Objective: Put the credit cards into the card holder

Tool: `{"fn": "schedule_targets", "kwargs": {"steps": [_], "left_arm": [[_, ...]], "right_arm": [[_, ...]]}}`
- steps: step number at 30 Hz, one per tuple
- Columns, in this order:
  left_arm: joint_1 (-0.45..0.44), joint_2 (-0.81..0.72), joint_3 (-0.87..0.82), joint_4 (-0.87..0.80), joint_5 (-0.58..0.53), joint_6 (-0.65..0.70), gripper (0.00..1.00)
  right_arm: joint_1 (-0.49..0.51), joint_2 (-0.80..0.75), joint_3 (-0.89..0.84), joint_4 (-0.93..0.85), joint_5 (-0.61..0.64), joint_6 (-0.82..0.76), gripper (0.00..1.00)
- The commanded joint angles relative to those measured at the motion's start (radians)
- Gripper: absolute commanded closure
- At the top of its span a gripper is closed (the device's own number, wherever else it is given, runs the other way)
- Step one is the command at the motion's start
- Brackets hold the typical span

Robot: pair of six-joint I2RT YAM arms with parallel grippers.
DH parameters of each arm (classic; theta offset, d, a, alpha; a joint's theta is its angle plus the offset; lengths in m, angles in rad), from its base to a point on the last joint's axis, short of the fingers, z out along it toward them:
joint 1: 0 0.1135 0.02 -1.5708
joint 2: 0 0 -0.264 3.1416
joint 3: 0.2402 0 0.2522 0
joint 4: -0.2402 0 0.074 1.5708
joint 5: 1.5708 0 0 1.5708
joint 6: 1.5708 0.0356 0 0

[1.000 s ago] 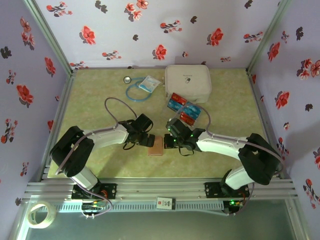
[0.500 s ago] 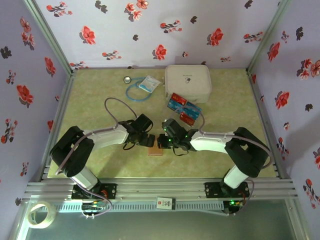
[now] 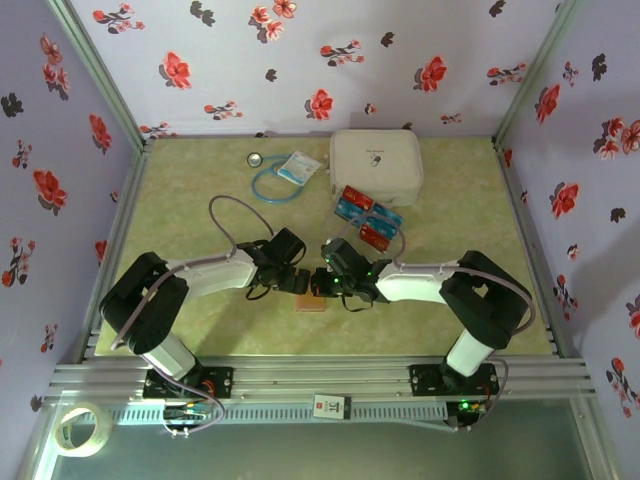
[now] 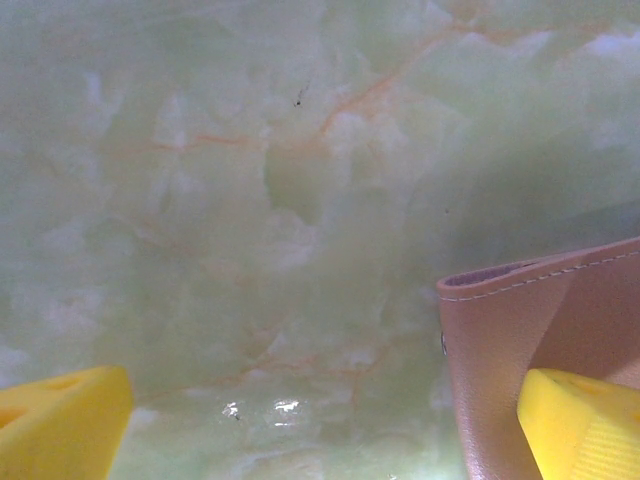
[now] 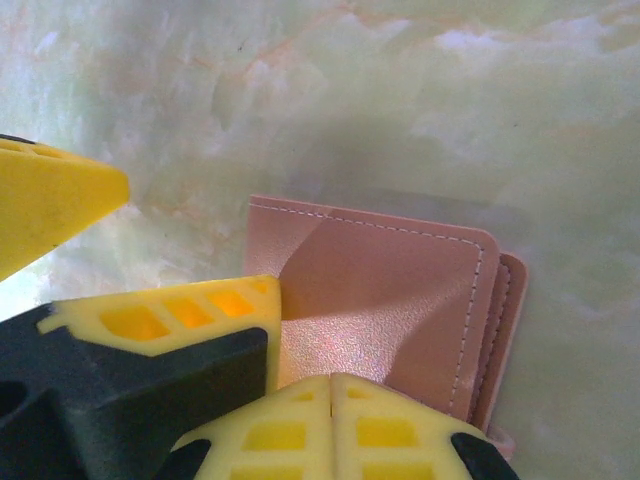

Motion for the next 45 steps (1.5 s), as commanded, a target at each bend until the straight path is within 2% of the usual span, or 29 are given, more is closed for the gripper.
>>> {"fn": "schedule_targets", "kwargs": {"steps": [1,16,28,45], "left_arm": [[0.003,-0.005,-0.013,-0.064,-0.041,0.007,0.0],[0.064,-0.051,0.045,-0.1,0.005,0.035,0.0],[0.06,-0.029,-0.03,-0.012,0.056,0.052,0.0],[0.041,0.02,-0.056,-0.001,0.022,0.031,0.0]], "right_arm": [[0.008,0.021,-0.028,0.007,0.005,0.028,1.0],[0.009,0.036,-0.047,0.015,0.01,0.031,1.0],[0.01,0.033,-0.048,0.02,0.002,0.031,1.0],[0.019,-0.038,0.015,-0.053,0.007,0.001,1.0]]}}
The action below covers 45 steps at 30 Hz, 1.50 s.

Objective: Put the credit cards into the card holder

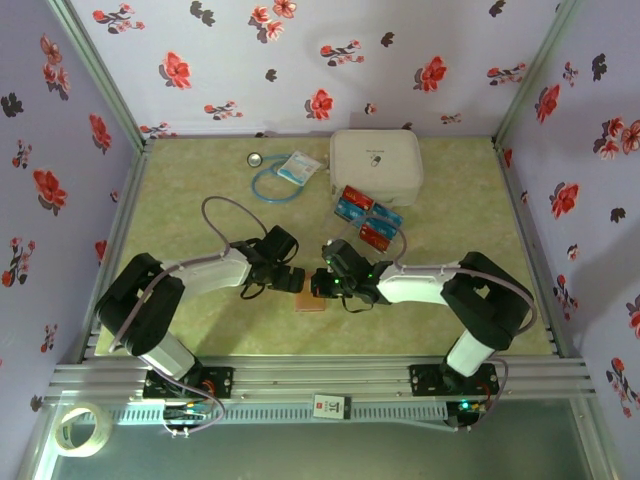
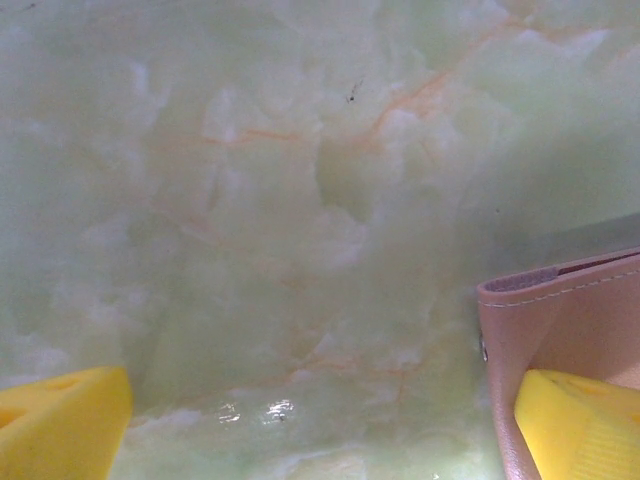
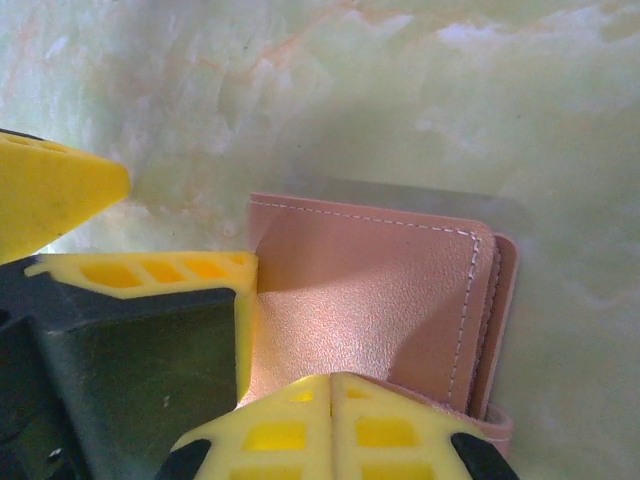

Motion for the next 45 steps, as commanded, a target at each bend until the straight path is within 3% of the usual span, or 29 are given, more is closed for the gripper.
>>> {"fn": "schedule_targets", "kwargs": {"steps": [1,13,35,39,45], "left_arm": [[-0.008,0.039,-0.029,-0.014,-0.019,0.001,0.0],[-0.012,0.039,-0.029,-0.013,-0.019,-0.001,0.0],[-0.015,0.025,-0.033,-0.017,-0.019,-0.004,0.0],[-0.015,0.027,-0.032,-0.017,-0.018,-0.004,0.0],[-0.015,0.029,-0.03,-0.018,-0.018,-0.004,0.0]], "right_arm": [[0.015,-0.021,0.03,-0.061,0.005,-0.021,1.0],[0.031,0.044,0.029,-0.042,0.01,-0.019,1.0],[0.01,0.076,-0.165,0.027,0.077,0.096,1.0],[0.01,0.04,-0.141,0.063,0.034,0.071,1.0],[0.01,-0.035,-0.023,-0.034,0.015,0.007,1.0]]}}
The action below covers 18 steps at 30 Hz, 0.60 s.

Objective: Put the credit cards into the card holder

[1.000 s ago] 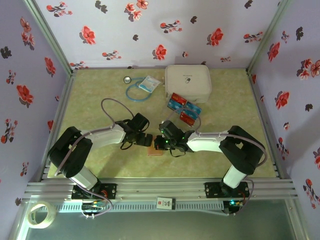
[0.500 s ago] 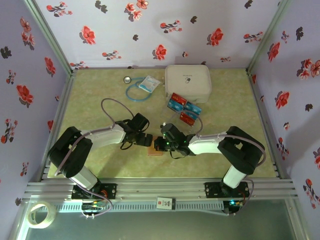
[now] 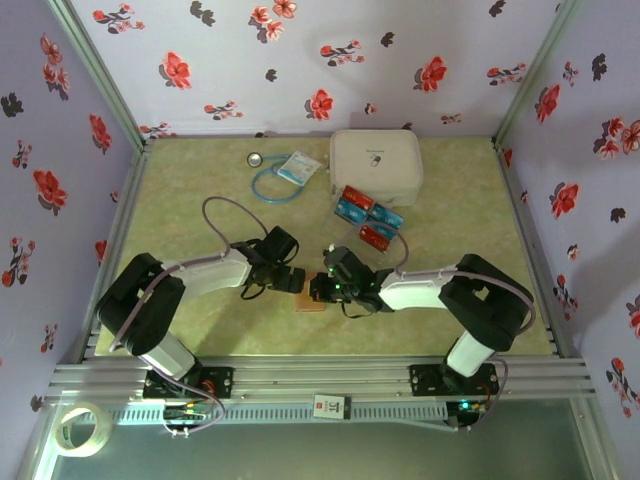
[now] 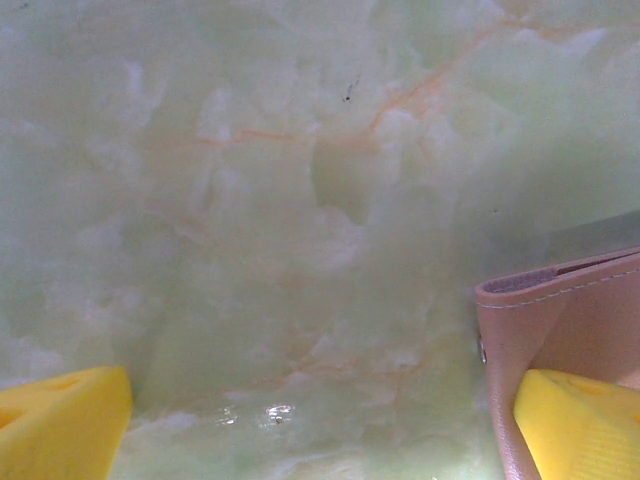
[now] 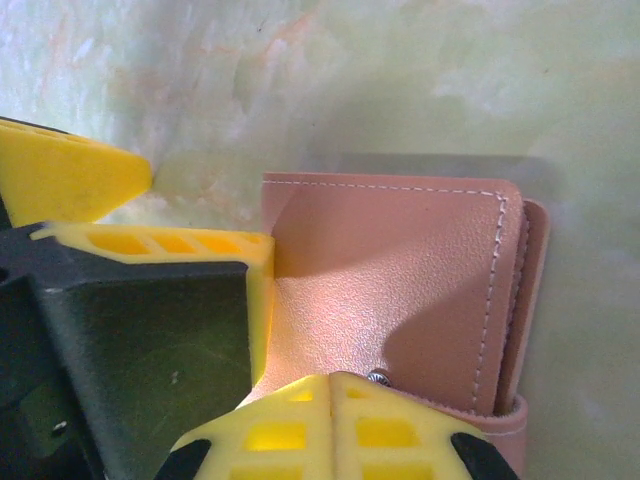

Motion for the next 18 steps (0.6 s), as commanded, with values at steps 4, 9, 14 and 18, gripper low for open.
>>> {"fn": "schedule_targets", "kwargs": {"steps": [4,9,14,18], "left_arm": [[-0.013,0.033,-0.028,-0.025,-0.018,-0.007,0.0],[-0.019,0.033,-0.027,-0.026,-0.016,-0.008,0.01],[-0.018,0.03,-0.025,-0.027,-0.018,-0.007,0.0],[-0.019,0.03,-0.025,-0.027,-0.017,-0.009,0.0]], "right_arm": [[-0.008,-0.054,0.095,-0.205,0.015,-0.074,1.0],[-0.012,-0.045,0.099,-0.209,0.026,-0.076,1.0],[-0.011,-0.019,0.084,-0.173,0.023,-0.064,1.0],[-0.013,0.003,0.084,-0.157,0.024,-0.063,1.0]]}}
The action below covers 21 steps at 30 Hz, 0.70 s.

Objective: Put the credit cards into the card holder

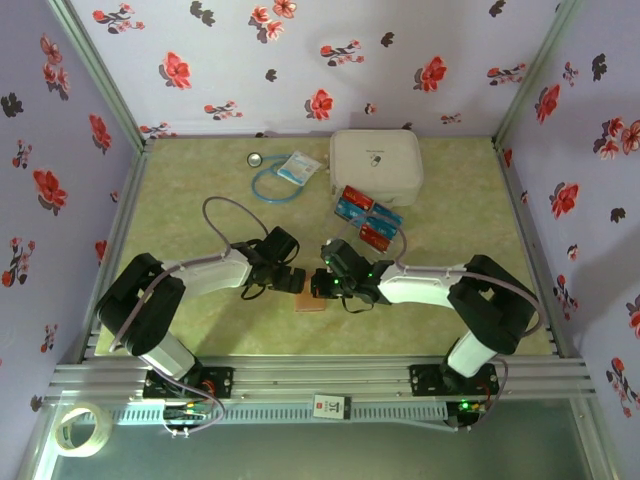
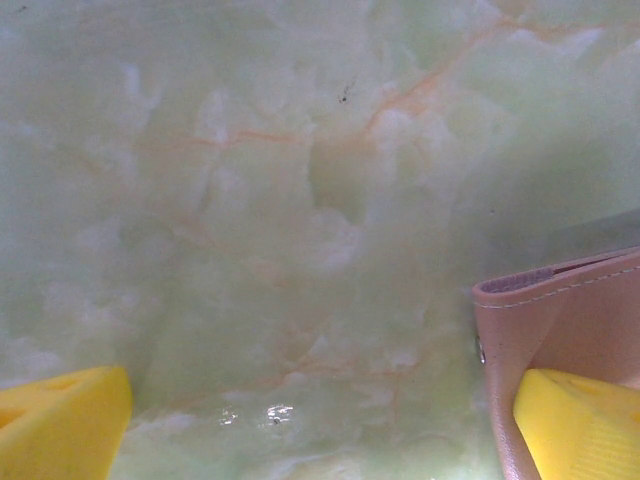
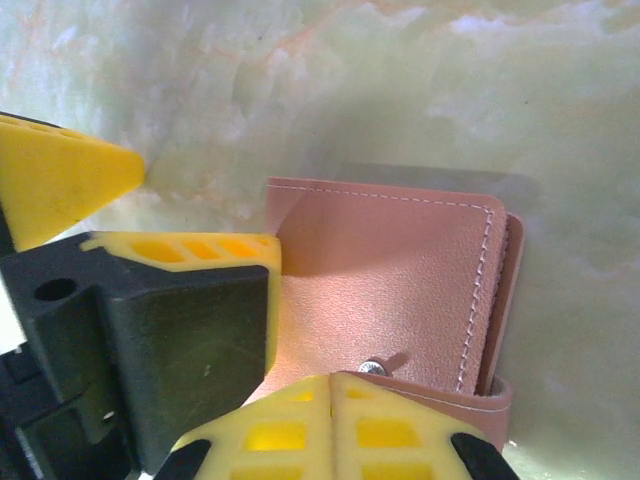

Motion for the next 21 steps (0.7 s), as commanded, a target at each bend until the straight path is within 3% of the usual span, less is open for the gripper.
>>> {"fn": "schedule_targets", "kwargs": {"steps": [1,21], "left_arm": [[-0.015,0.03,-0.026,-0.028,-0.013,-0.008,0.0],[-0.016,0.031,-0.025,-0.026,-0.011,-0.008,0.0]], "right_arm": [[-0.005,0.027,0.002,0.021,0.017,-0.011,1.0],[-0.028,0.025,-0.013,0.039,0.017,-0.007,1.0]]}}
